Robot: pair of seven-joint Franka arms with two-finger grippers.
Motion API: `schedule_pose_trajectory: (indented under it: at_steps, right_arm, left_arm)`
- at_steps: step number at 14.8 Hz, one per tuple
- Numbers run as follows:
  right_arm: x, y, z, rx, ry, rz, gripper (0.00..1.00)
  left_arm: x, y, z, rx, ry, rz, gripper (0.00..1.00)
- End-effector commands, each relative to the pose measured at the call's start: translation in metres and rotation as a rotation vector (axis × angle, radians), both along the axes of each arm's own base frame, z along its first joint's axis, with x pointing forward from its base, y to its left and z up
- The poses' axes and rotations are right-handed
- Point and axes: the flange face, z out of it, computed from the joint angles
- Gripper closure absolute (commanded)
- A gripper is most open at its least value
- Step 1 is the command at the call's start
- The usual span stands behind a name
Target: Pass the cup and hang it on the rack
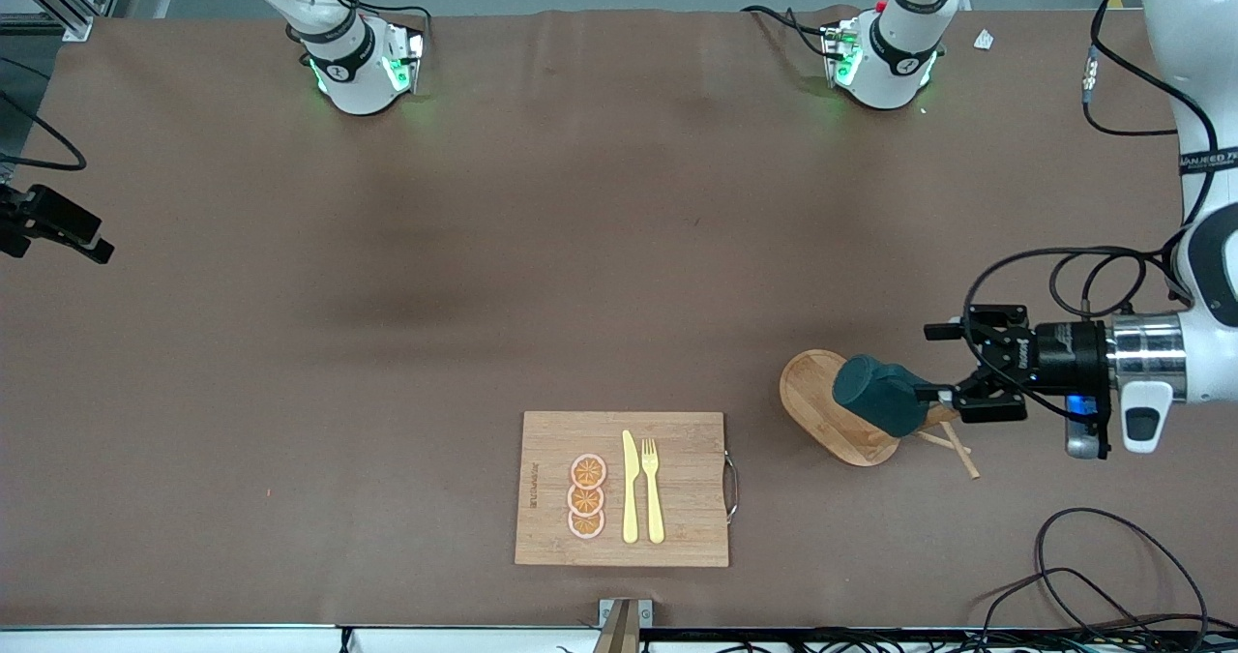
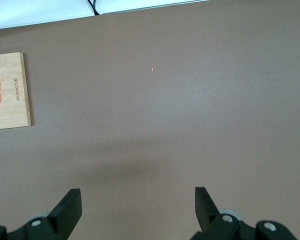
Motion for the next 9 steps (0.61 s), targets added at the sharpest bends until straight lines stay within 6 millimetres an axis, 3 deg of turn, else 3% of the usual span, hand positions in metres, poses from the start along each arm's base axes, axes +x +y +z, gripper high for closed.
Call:
schedule_pose_trajectory:
  at_steps: [1, 9]
  right_arm:
    - [0.001, -0.003, 0.003, -0.005, 0.002, -0.005, 0.00]
    - [0.001, -0.002, 0.004, -0.005, -0.002, -0.003, 0.00]
  left_arm:
    - [-0.017, -0.024, 0.033, 0.112, -0.049, -0.055, 0.00]
    - [-0.063, -0.067, 0.114, 0.495, -0.254, -0.229, 0.00]
